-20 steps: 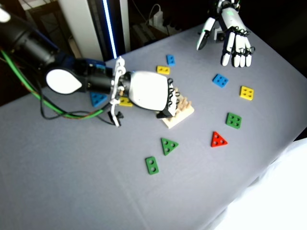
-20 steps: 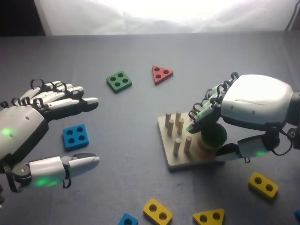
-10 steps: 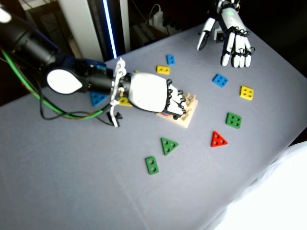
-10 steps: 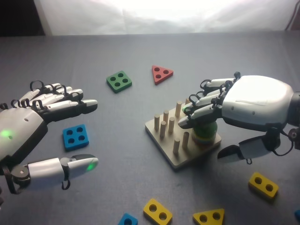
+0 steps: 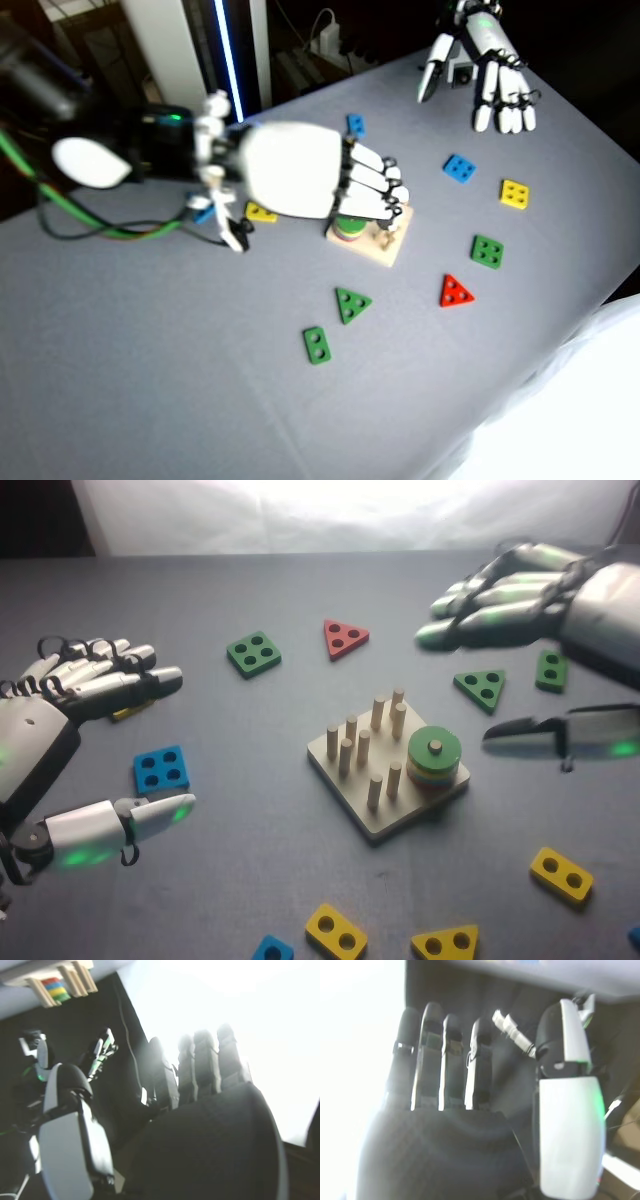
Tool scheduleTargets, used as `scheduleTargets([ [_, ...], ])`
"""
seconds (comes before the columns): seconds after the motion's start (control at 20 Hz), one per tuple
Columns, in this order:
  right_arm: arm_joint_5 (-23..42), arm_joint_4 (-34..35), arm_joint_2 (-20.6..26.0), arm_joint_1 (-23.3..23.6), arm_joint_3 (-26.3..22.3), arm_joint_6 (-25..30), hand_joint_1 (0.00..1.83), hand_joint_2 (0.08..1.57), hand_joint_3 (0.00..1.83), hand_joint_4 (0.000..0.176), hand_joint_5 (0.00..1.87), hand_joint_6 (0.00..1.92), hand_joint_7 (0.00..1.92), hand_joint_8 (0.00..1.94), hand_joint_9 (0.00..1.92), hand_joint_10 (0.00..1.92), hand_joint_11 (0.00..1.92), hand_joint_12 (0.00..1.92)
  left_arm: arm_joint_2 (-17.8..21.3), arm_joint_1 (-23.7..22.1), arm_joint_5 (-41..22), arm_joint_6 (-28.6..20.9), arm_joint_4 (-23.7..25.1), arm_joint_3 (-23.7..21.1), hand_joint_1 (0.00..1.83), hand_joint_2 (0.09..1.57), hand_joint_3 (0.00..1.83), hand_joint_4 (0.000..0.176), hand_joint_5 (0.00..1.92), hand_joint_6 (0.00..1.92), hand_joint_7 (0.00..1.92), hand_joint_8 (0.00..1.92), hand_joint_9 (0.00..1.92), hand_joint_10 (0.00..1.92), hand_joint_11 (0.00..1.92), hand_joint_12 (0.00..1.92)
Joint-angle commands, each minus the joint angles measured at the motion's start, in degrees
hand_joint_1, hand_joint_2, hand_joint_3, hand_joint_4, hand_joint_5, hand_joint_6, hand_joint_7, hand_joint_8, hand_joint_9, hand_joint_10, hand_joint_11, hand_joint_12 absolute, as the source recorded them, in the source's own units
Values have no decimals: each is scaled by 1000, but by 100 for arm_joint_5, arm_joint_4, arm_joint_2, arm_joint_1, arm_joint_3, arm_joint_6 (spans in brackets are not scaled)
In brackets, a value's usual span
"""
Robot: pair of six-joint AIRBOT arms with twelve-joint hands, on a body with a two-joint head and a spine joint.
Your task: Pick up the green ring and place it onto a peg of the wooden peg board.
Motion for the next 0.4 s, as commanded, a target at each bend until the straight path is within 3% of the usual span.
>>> scheduleTargets([
  [0.0, 1148, 265, 32, -5, -42, 24, 832, 1002, 1, 0, 561, 0, 512, 0, 451, 2, 163, 623, -31, -27, -978, -66, 48, -31, 764, 1026, 5, 11, 408, 0, 280, 2, 160, 5, 0, 414],
  [0.05, 1599, 583, 121, -203, -97, 24, 832, 1002, 1, 0, 561, 0, 512, 0, 451, 2, 163, 623, -52, 3, -1201, -142, -59, -26, 764, 1026, 5, 11, 408, 0, 280, 2, 160, 5, 0, 414],
  [0.1, 1985, 858, 188, -386, -145, 23, 843, 982, 2, 13, 559, 0, 523, 0, 463, 0, 235, 494, -71, 38, -1383, -235, -151, -10, 772, 1024, 1, 8, 381, 0, 285, 4, 185, 12, 0, 414],
  [0.15, 2371, 1126, 258, -553, -207, 22, 901, 1003, 0, 0, 475, 0, 463, 0, 443, 0, 300, 354, -88, 68, -1560, -337, -215, 7, 828, 1023, 0, 0, 319, 0, 285, 2, 215, 13, 0, 532],
  [0.2, 2786, 1349, 325, -718, -283, 2, 929, 983, 3, 0, 416, 0, 468, 0, 491, 0, 364, 254, -96, 72, -1628, -417, -205, 29, 740, 1000, 0, 0, 218, 0, 218, 0, 173, 2, 0, 586],
  [0.25, 3267, 1602, 411, -929, -398, -85, 757, 1034, 4, 0, 427, 1, 600, 10, 679, 20, 561, 215, -117, 70, -1640, -580, -111, 80, 596, 1055, 10, 0, 178, 0, 263, 8, 218, 11, 0, 588],
  [0.3, 3600, 1762, 464, -1057, -489, -167, 482, 1133, 0, 0, 406, 1, 616, 2, 738, 11, 642, 186, -125, 62, -1650, -728, -71, 107, 320, 1237, 24, 0, 58, 0, 135, 1, 105, 1, 0, 381],
  [0.35, 4041, 1927, 547, -1231, -602, -243, 446, 1157, 0, 7, 392, 0, 608, 1, 723, 2, 639, 113, -110, -14, -1651, -734, -10, 103, 155, 1319, 22, 0, 11, 0, 71, 1, 40, 2, 0, 222],
])
